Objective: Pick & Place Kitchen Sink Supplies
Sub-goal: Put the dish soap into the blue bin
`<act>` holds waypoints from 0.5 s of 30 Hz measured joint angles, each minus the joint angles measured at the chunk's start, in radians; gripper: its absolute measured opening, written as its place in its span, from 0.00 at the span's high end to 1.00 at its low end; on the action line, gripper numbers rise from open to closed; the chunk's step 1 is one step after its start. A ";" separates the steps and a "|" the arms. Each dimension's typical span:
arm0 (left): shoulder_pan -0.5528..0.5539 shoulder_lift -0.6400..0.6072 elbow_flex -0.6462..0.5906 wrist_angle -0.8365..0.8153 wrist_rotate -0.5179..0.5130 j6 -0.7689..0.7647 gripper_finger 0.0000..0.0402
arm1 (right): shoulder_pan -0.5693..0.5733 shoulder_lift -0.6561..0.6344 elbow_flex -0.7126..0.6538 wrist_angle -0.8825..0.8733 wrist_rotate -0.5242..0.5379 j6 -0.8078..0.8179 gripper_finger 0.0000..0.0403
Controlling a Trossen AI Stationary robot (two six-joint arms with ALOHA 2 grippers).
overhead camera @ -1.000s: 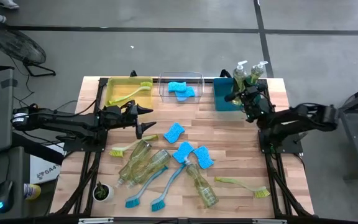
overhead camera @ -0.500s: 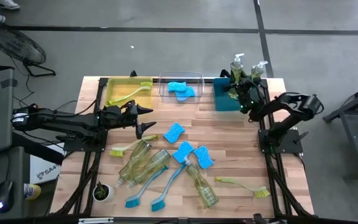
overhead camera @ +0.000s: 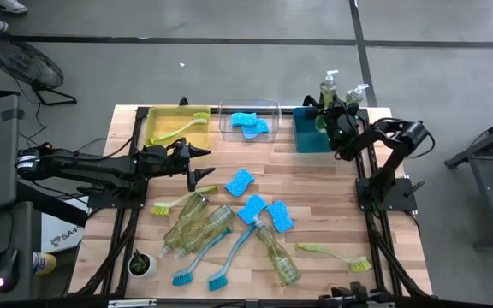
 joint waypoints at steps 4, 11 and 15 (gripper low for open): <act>0.000 0.000 0.000 0.000 0.000 0.003 0.22 | -0.025 0.015 0.004 0.001 -0.031 0.023 0.58; 0.000 0.000 0.000 0.000 0.000 0.003 0.22 | -0.040 0.046 0.035 -0.001 -0.055 0.020 0.58; 0.000 0.000 0.000 -0.001 0.000 0.003 0.22 | -0.057 0.077 0.056 -0.004 -0.058 0.021 0.58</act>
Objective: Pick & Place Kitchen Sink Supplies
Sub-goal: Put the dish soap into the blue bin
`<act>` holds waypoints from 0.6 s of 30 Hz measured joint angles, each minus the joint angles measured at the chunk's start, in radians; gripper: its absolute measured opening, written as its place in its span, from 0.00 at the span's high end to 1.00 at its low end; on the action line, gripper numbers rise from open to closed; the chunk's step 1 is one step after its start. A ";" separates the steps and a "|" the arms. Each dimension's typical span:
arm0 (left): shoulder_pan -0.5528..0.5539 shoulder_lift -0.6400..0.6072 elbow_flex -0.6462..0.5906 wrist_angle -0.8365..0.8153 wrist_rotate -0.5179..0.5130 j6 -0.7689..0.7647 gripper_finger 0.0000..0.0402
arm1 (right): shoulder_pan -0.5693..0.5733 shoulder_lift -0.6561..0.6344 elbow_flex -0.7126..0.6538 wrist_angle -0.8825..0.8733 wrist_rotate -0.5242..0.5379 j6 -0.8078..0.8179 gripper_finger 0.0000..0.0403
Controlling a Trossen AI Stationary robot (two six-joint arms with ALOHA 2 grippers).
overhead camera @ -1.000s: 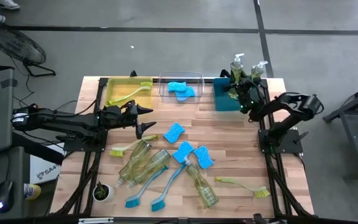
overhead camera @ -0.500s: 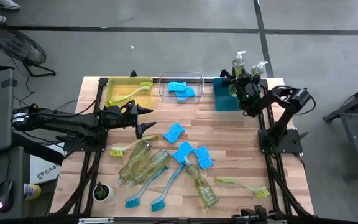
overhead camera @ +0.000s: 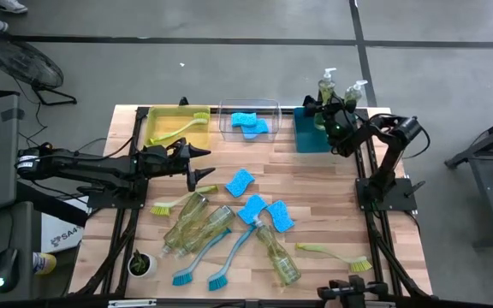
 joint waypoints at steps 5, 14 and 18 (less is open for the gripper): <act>0.000 0.000 0.000 -0.021 0.000 0.000 0.22 | -0.006 0.018 0.006 -0.001 0.010 0.003 0.58; 0.000 0.000 0.000 -0.021 0.000 0.000 0.22 | 0.003 0.018 0.006 -0.003 0.050 0.003 0.55; 0.000 0.000 0.000 -0.021 0.000 0.000 0.22 | 0.019 0.018 0.006 -0.002 0.133 0.003 0.38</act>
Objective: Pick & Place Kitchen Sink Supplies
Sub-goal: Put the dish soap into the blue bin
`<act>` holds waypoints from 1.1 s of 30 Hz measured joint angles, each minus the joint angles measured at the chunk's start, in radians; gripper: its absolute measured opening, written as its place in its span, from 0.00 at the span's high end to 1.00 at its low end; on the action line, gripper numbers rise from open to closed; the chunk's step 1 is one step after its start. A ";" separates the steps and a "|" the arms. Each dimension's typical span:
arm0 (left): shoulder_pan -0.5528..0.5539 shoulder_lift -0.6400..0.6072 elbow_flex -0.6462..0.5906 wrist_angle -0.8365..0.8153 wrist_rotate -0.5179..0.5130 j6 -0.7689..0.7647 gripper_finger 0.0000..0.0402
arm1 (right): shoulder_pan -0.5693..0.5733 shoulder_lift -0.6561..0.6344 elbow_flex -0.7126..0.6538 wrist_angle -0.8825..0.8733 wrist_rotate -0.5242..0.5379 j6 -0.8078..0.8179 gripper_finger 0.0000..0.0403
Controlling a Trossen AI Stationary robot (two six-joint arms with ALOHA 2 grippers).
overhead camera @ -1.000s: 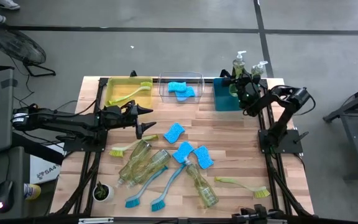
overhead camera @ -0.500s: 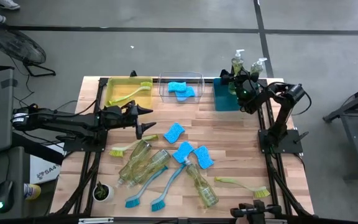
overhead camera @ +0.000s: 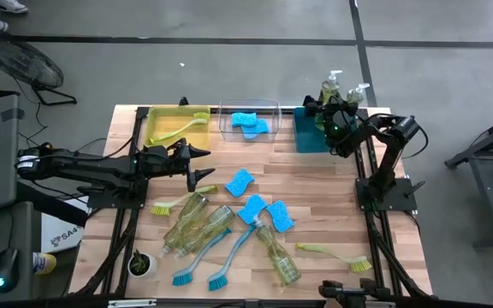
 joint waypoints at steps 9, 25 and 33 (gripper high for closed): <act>0.000 0.000 0.000 0.000 0.013 0.000 0.22 | 0.040 0.000 -0.001 0.002 0.038 -0.037 0.33; 0.000 0.000 0.000 0.000 0.012 -0.004 0.22 | 0.124 -0.003 -0.001 0.006 0.128 -0.163 0.33; 0.000 0.000 0.000 0.000 0.012 -0.007 0.22 | 0.135 -0.005 -0.001 0.006 0.232 -0.161 0.33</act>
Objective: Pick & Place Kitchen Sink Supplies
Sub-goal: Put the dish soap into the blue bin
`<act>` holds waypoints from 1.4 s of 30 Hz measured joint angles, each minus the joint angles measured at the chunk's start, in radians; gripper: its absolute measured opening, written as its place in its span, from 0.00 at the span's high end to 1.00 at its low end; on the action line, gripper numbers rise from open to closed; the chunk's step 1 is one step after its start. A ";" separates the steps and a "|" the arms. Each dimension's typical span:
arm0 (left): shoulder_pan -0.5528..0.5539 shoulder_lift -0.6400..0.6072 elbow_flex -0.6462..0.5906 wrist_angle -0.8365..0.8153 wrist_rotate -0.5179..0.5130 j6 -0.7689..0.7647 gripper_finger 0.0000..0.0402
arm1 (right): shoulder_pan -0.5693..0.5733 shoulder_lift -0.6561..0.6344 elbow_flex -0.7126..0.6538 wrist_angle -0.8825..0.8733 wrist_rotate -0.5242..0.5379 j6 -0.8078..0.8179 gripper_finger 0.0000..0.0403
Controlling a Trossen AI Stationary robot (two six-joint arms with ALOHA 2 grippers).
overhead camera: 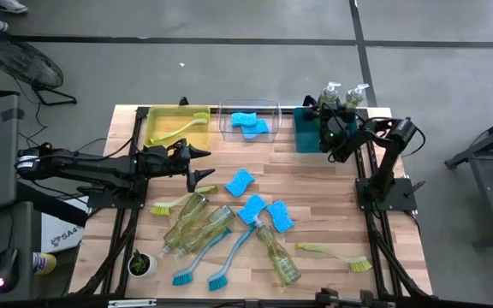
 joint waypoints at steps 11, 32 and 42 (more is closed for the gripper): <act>0.000 0.000 0.000 0.000 0.000 0.000 0.22 | 0.039 -0.002 0.000 -0.028 0.068 0.109 0.33; 0.000 0.000 0.000 -0.002 0.023 0.000 0.22 | 0.043 -0.002 0.000 -0.128 -0.014 0.086 0.24; 0.000 0.000 0.000 -0.020 0.023 0.000 0.22 | 0.082 0.000 0.000 -0.128 0.061 0.081 0.11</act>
